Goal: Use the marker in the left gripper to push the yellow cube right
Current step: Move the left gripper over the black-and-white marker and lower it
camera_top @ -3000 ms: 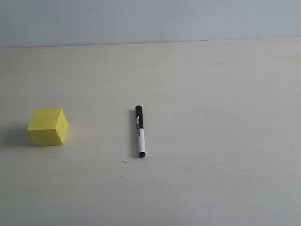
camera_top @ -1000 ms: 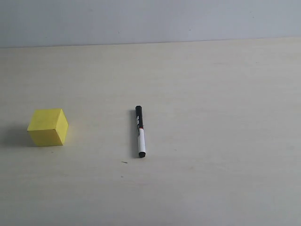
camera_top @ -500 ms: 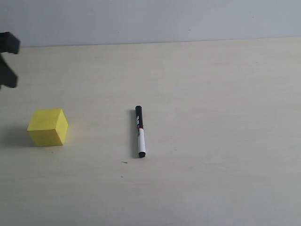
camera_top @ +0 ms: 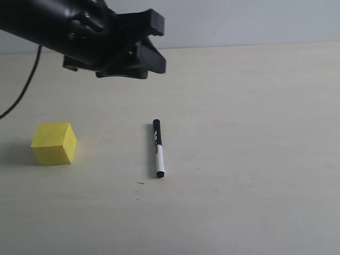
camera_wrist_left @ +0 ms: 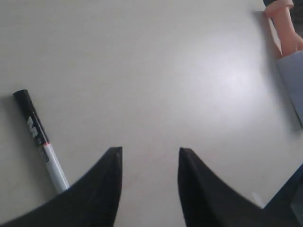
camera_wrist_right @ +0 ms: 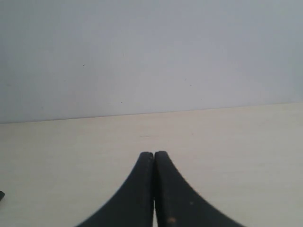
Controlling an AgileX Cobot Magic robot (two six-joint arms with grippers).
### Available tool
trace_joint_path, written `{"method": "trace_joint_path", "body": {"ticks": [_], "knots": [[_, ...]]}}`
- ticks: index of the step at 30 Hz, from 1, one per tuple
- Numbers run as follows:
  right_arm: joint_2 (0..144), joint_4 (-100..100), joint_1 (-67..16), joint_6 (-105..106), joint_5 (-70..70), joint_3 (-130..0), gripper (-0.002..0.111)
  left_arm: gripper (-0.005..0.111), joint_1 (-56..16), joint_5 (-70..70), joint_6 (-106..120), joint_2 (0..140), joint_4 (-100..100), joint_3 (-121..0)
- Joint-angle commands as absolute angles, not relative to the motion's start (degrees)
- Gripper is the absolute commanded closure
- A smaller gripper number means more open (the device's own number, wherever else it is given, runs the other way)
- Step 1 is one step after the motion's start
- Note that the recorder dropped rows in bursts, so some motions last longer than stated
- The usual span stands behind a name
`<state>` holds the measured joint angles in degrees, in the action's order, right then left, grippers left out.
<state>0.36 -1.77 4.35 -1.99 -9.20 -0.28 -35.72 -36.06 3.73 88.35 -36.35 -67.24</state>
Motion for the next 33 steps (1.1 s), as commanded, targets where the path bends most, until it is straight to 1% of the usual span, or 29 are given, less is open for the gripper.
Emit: {"method": "trace_joint_path", "body": {"ticks": [1, 3, 6, 9, 13, 26, 33], "knots": [[0.0, -1.53, 4.62, -1.59, -8.76, 0.0, 0.108, 0.062, -40.91, -37.59, -11.23, 95.2, -21.35, -73.58], [0.0, -1.53, 4.62, -1.73, -8.76, 0.0, 0.108, 0.06, -42.66, -41.17, -20.16, 98.56, -12.14, -76.9], [0.0, -1.53, 4.62, -1.73, -8.76, 0.0, 0.108, 0.059, -44.06, -48.69, -27.8, 103.21, -3.25, -82.24], [0.0, -1.53, 4.62, -1.73, -8.76, 0.0, 0.108, 0.058, -44.57, -56.12, -30.47, 107.72, -0.66, -86.53], [0.0, -1.53, 4.62, -1.63, -8.76, 0.0, 0.108, 0.058, -44.7, -61.57, -32.12, 113.35, -1.35, -90.32], [0.0, -1.53, 4.62, -1.63, -8.76, 0.0, 0.108, 0.058, -44.55, -59.64, -37.78, 123.3, -2.58, -92.09], [0.0, -1.53, 4.62, -1.63, -8.76, 0.0, 0.108, 0.058, -44.55, -58.34, -39.8, 125.26, -2.72, -92.09]]}}
